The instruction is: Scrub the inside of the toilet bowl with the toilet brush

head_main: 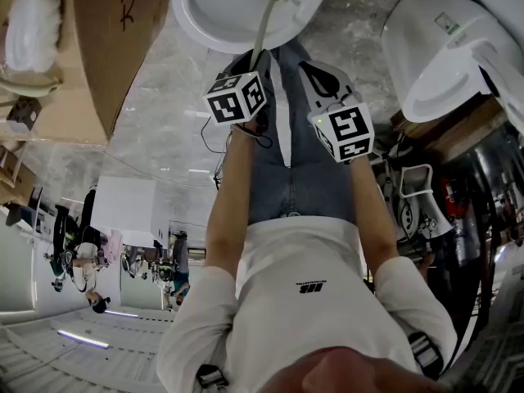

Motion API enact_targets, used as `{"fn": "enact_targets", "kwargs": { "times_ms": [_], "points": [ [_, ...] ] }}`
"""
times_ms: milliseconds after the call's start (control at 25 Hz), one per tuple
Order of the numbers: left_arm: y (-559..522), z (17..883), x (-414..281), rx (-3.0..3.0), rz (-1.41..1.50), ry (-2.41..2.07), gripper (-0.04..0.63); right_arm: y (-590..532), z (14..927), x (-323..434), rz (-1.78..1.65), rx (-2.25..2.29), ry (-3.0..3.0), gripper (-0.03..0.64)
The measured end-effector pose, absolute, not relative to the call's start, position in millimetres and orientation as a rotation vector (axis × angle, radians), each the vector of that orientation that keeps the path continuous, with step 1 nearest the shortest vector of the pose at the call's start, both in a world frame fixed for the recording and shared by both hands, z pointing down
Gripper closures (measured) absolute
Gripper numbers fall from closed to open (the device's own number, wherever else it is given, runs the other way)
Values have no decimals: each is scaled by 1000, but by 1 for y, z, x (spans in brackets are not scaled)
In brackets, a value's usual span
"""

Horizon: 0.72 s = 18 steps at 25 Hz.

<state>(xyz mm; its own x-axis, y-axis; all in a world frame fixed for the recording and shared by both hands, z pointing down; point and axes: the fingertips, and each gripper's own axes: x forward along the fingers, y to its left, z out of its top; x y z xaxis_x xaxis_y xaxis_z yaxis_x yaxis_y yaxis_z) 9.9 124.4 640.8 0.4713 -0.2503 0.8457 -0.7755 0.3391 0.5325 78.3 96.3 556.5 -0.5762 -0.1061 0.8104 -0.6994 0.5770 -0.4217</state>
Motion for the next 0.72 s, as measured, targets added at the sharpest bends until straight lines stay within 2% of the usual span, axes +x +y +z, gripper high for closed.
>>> {"fn": "enact_targets", "kwargs": {
  "times_ms": [720],
  "points": [
    [80, 648, 18, 1131, 263, -1083, 492, 81, 560, 72, 989, 637, -2026, 621]
  ]
}}
